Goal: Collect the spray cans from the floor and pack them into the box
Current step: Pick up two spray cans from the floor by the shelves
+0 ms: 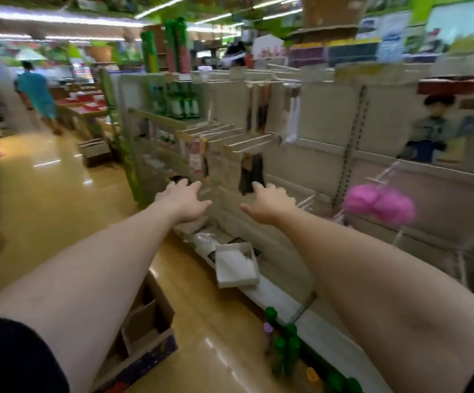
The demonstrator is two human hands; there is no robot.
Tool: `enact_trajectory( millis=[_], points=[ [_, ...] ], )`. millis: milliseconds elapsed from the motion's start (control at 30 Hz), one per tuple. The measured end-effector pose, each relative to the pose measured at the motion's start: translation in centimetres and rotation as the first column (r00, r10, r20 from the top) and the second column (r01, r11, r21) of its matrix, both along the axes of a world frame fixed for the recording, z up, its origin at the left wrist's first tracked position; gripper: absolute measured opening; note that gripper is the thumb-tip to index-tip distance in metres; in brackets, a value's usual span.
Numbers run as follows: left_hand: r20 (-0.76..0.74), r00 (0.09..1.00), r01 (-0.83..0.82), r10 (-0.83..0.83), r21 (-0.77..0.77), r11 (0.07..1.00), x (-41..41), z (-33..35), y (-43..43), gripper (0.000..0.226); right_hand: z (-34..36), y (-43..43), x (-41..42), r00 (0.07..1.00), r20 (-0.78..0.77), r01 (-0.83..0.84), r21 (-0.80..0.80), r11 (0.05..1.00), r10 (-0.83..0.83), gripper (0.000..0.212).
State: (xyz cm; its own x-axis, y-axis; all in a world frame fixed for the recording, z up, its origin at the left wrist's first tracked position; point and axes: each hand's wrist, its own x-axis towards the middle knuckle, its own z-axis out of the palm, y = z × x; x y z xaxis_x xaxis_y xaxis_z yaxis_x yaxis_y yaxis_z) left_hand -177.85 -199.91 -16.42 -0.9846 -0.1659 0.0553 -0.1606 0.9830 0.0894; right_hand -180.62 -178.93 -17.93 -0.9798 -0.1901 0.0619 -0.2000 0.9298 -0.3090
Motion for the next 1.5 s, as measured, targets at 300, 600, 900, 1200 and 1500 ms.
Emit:
enact_trajectory(
  millis=[300,600,900,1200,1500],
  points=[
    [-0.050,0.911,0.407,-0.410,-0.073,0.911,-8.2,3.4,18.1,0.075,1.9,16.7,-1.0,0.937,-0.091,0.344,0.059,0.937,-0.338,0.069],
    [-0.076,0.713,0.697,-0.697,-0.032,0.716,-10.1,3.1,29.2,0.080,2.5,24.1,1.8,0.801,-0.094,0.596,0.040,0.802,-0.591,0.070],
    [-0.052,0.570,0.820,-0.820,-0.022,0.572,-13.3,0.0,29.5,0.073,-0.4,22.3,2.0,0.678,-0.064,0.735,0.044,0.676,-0.733,0.071],
    [0.036,0.541,0.835,-0.840,0.096,0.542,-16.7,-11.8,24.1,0.074,-11.4,17.6,-0.4,0.603,0.207,0.780,0.050,0.624,-0.770,0.067],
    [0.278,0.609,0.712,-0.743,0.221,0.667,-17.8,-27.3,17.5,0.068,-25.6,12.6,-2.5,0.580,0.405,0.761,0.041,0.647,-0.707,0.065]
  ],
)
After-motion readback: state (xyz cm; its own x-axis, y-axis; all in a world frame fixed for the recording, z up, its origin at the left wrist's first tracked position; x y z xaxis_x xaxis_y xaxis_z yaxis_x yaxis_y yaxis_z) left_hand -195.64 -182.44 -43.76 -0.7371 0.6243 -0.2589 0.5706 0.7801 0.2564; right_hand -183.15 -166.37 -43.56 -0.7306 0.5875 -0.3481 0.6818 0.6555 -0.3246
